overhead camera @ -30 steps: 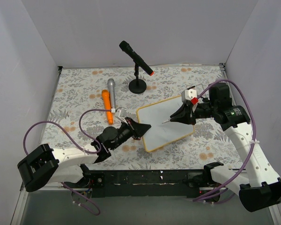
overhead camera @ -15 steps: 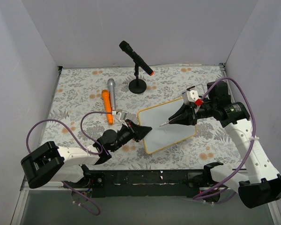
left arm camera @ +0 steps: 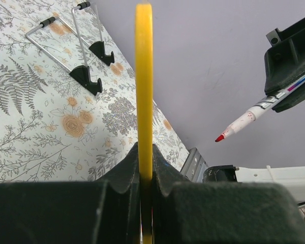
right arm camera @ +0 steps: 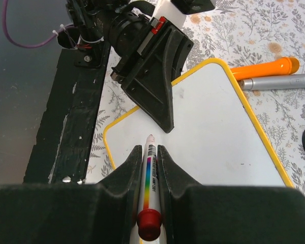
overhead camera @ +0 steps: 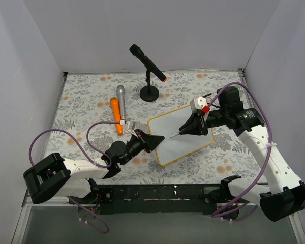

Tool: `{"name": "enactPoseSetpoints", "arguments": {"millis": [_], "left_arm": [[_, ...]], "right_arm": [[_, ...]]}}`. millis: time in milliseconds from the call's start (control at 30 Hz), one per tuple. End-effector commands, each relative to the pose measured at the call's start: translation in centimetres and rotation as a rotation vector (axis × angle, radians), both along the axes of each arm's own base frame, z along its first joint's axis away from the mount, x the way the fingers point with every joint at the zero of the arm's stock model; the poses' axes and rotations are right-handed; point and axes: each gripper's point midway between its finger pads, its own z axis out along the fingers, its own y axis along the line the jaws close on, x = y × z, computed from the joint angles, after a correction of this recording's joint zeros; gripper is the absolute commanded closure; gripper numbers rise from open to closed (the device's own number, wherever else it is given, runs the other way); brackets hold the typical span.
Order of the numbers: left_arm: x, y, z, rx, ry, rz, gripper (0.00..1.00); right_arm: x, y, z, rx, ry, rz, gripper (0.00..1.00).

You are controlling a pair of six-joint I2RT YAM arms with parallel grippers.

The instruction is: Write a sentence on the whiteboard

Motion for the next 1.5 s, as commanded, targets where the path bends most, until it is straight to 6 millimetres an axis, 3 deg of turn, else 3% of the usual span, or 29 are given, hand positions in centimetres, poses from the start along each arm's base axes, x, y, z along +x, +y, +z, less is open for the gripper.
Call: {"name": "enactPoseSetpoints", "arguments": {"millis": [0, 900, 1133, 1467], "left_arm": [[0.0, 0.5, 3.9, -0.127, -0.063, 0.019, 1.00], [-0.4, 0.4, 2.9, -0.128, -0.055, -0.009, 1.00], [-0.7, 0.4, 3.8, -0.145, -0.064, -0.021, 1.00], [-0.4, 1.0, 4.6, -0.147, -0.074, 0.012, 1.00]], "right_arm": [[0.7, 0.2, 0.9, 0.009, -0.054, -0.015, 0.99], [1.1, -0.6, -0.3, -0.002, -0.058, -0.074, 0.99], [2.2, -1.9, 0.1, -0.034, -0.132, -0.146, 0.99], [1.2, -2.8, 1.0, -0.003, -0.115, -0.146, 0.99]]}}
